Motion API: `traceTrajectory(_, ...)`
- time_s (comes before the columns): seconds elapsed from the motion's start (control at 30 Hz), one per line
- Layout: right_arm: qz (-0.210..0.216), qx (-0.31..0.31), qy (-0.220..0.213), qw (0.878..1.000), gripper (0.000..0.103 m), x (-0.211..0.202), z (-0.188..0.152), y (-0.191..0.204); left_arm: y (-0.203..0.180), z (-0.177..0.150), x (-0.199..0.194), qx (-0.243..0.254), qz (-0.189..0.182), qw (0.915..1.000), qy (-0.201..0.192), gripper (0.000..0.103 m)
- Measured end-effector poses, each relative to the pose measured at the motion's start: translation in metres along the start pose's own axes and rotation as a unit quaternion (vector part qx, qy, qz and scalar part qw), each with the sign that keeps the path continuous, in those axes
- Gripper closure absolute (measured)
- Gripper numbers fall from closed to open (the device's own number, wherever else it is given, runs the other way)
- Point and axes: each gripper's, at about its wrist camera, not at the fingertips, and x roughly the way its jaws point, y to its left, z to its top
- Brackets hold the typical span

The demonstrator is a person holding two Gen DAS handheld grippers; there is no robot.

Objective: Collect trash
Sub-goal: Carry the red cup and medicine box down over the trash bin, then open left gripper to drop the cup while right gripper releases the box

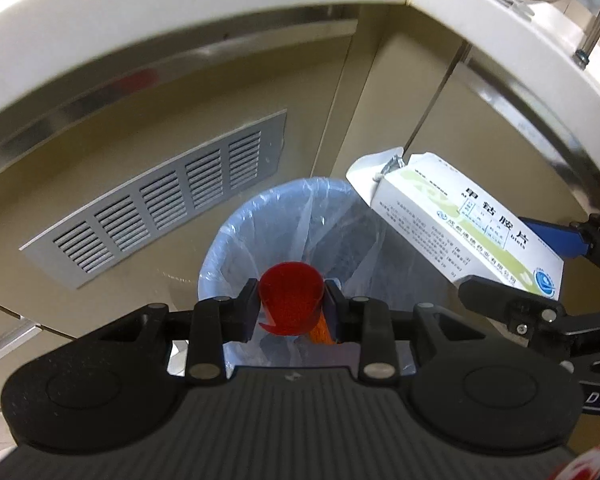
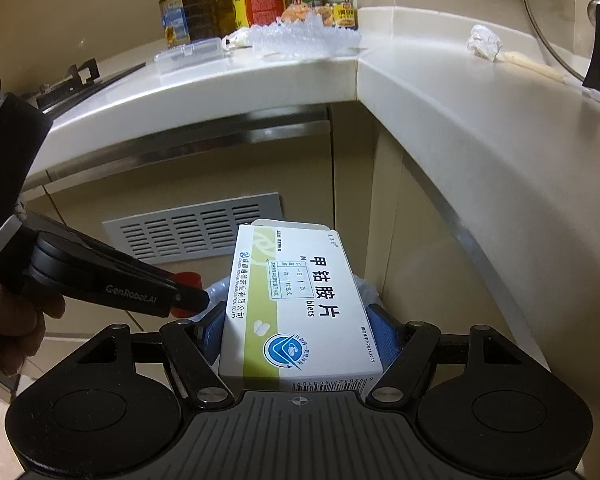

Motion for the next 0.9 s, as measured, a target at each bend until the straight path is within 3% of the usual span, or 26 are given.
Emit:
traceTrajectory(0.37,-0.001,0.007,0.009,1.000,0.032,0.012,0.001,0.000,0.006,0.002,0.010,-0.009,0.000,0.9999,0.007,0.073)
traceTrajectory(0.4,0.000,0.007,0.010,1.000,0.032,0.013,0.001,0.000,0.007,0.002,0.010,-0.010,-0.001,0.9999,0.007,0.070)
traceTrajectory(0.47,0.000,0.006,0.014,1.000,0.032,0.015,0.001,0.000,0.006,0.001,0.006,-0.013,0.000,0.9999,0.003,0.049)
traceTrajectory(0.5,0.000,0.006,0.016,1.000,0.032,0.016,0.001,0.000,0.006,0.001,0.005,-0.014,0.002,0.9999,-0.001,0.047)
traceTrajectory(0.9,-0.011,0.008,0.058,0.998,0.031,0.033,0.004,-0.002,0.011,0.003,-0.018,-0.021,0.005,0.9996,-0.016,0.047)
